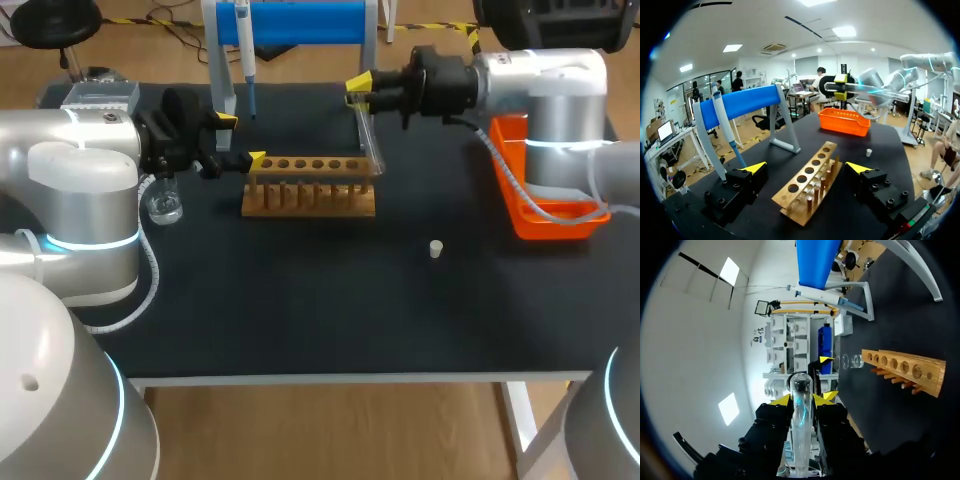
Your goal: Invert the test tube, pick up the pipette, mount the tip to pipette, aspirate from beaker and dispense into the tube, eject the tip, return the pipette, and cap with the stopper.
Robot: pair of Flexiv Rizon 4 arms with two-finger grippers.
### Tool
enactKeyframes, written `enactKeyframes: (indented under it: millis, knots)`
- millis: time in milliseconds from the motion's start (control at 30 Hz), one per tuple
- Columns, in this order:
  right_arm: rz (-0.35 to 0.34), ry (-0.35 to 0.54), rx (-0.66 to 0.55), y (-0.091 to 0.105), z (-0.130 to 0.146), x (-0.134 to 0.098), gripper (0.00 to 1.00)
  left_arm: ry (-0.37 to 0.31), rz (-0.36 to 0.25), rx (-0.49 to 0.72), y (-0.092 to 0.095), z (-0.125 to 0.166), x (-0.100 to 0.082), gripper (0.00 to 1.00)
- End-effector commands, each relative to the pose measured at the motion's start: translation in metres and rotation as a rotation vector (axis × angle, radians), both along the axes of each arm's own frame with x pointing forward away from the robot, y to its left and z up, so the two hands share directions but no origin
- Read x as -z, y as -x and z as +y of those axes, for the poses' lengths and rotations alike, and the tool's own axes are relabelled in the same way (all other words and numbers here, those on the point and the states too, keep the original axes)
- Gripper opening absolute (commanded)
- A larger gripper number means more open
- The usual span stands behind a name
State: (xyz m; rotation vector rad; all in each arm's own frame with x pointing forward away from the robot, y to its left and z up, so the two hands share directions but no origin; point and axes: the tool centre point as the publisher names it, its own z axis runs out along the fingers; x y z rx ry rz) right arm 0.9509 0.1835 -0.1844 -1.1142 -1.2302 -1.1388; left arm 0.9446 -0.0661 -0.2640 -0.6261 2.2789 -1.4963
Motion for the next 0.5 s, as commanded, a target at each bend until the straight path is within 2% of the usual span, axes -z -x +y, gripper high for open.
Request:
enactKeyframes:
  millis: [33, 500]
  knots:
    - [0.014, 0.005, -0.016, -0.0014, -0.0010, -0.0003, 0.00, -0.003, 0.003, 0.001, -0.0005, -0.0001, -0.0006, 1.00]
    - [0.019, 0.014, -0.006, -0.0013, -0.0019, 0.0007, 0.00, -0.003, 0.003, 0.001, -0.0005, -0.0001, -0.0006, 1.00]
